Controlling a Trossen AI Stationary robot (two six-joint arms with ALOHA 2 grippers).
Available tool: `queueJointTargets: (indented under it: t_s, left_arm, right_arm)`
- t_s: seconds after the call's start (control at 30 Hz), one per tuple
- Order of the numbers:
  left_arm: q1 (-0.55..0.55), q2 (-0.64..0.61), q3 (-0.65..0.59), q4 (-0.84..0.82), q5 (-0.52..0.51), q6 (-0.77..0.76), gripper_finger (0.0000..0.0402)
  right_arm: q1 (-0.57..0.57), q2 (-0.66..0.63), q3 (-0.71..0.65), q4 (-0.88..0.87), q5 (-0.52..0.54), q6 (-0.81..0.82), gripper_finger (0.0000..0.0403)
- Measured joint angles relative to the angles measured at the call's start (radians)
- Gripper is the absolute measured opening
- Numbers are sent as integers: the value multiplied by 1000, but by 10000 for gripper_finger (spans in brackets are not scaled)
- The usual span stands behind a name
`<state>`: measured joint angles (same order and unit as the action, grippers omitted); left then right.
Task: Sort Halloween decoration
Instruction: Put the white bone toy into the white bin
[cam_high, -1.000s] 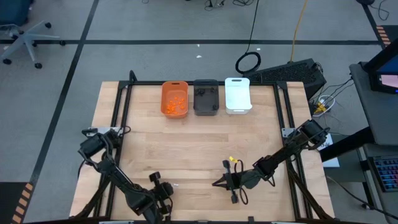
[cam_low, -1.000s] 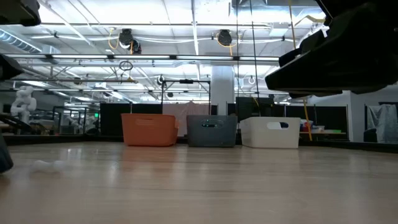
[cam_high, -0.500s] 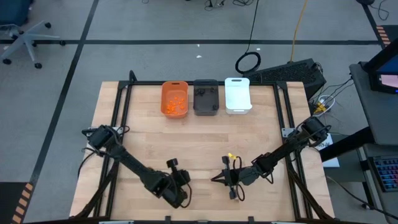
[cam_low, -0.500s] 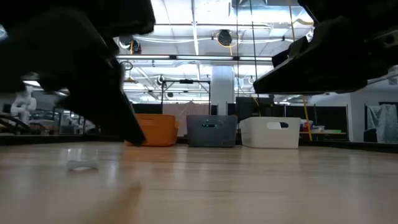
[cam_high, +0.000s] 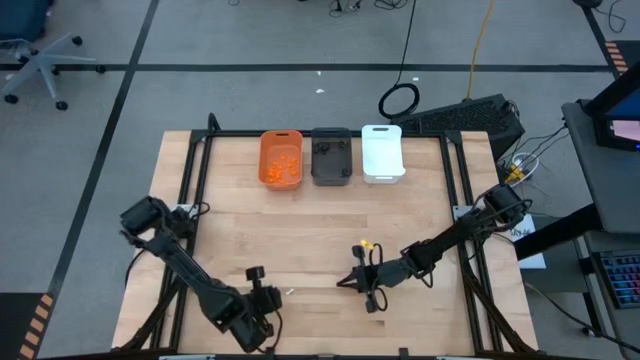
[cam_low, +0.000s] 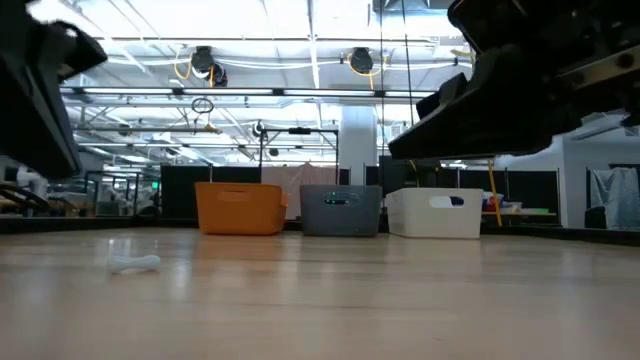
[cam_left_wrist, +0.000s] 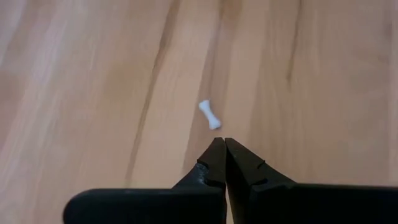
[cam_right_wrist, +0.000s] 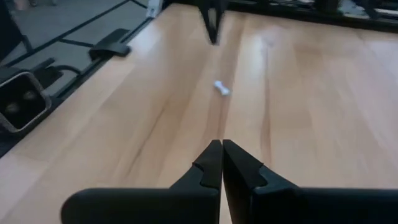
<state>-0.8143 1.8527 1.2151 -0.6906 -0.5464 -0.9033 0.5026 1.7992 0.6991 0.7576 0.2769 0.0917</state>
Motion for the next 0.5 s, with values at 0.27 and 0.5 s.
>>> queueJointTargets:
  t_s: [0.27, 0.5]
  left_arm:
    - [82, 57, -82, 213, 40, 114, 0]
    - [194, 77, -114, 398, 35, 295, 0]
  right_arm:
    - [0, 0, 0, 16, -18, -53, 0]
    - [0, 0, 0, 14, -18, -59, 0]
